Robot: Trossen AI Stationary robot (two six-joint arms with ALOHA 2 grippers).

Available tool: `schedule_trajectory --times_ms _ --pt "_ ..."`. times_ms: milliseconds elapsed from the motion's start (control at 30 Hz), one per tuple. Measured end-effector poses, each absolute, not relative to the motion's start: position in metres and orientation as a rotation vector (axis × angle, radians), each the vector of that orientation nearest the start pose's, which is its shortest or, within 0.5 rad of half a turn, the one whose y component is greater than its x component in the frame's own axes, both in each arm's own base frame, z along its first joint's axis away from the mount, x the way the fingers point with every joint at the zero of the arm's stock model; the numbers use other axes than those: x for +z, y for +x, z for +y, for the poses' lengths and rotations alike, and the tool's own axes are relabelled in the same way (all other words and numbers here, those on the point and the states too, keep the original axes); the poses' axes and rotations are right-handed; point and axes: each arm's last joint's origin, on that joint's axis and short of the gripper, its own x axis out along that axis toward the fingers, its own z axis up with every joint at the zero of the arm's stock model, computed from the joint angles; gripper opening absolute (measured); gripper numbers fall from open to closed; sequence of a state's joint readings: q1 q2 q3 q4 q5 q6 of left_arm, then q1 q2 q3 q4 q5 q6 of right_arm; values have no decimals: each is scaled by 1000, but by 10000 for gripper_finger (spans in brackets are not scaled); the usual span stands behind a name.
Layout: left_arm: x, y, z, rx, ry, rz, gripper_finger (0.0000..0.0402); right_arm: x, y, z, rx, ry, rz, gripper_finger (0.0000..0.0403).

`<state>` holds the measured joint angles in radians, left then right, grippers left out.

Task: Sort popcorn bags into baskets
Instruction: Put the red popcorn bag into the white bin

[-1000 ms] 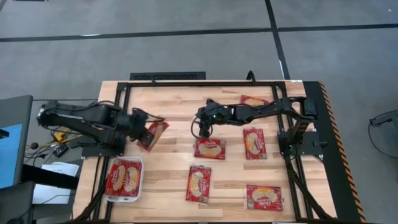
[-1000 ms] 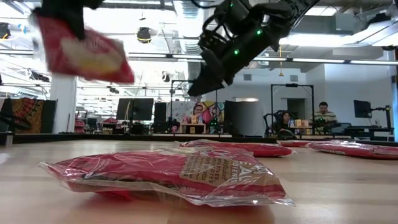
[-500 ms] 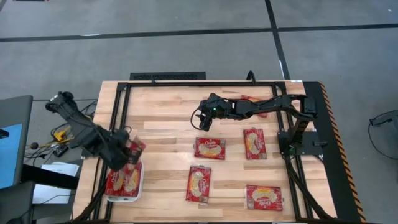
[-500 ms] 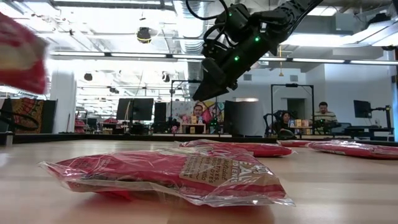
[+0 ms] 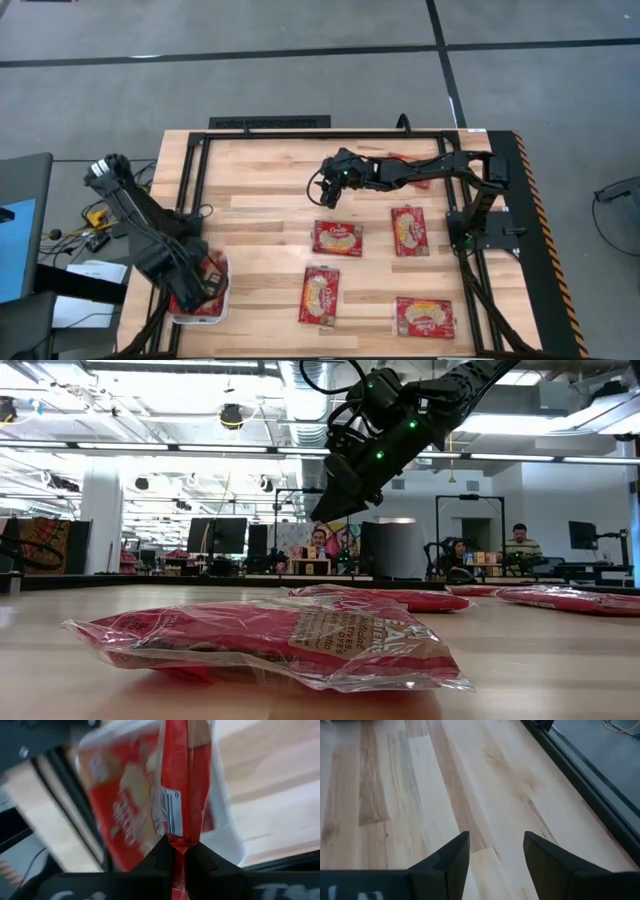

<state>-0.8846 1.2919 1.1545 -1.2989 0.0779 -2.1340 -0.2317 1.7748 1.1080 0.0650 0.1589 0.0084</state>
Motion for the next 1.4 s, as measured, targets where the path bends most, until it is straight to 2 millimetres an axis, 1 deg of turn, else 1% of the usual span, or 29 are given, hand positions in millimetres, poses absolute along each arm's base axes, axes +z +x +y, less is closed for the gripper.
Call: schedule_trajectory --times_ms 100,200,567,733,800,900,1000,1233,1400 --pt "284 130 -173 866 -1081 1480 10 203 371 -92 -386 46 601 206" --pt "281 130 -176 874 -1070 1482 10 203 371 -92 -386 48 601 203" --pt "280 131 -173 915 -1046 1459 11 203 371 -92 -386 48 603 196" --pt "270 135 -179 995 -1019 1556 11 202 371 -92 -385 47 606 197" --pt "265 137 -184 1024 -1021 1607 11 202 371 -92 -385 47 606 198" --pt "261 139 -188 1038 -1040 1639 11 202 371 -92 -384 44 607 197" --pt "260 142 -190 1024 -1059 1622 11 202 371 -92 -383 41 607 194" --pt "258 148 -186 1051 -1053 1558 11 202 371 -92 -382 40 616 187" --pt "258 145 -182 1091 -1009 1553 11 202 371 -92 -381 37 619 189"
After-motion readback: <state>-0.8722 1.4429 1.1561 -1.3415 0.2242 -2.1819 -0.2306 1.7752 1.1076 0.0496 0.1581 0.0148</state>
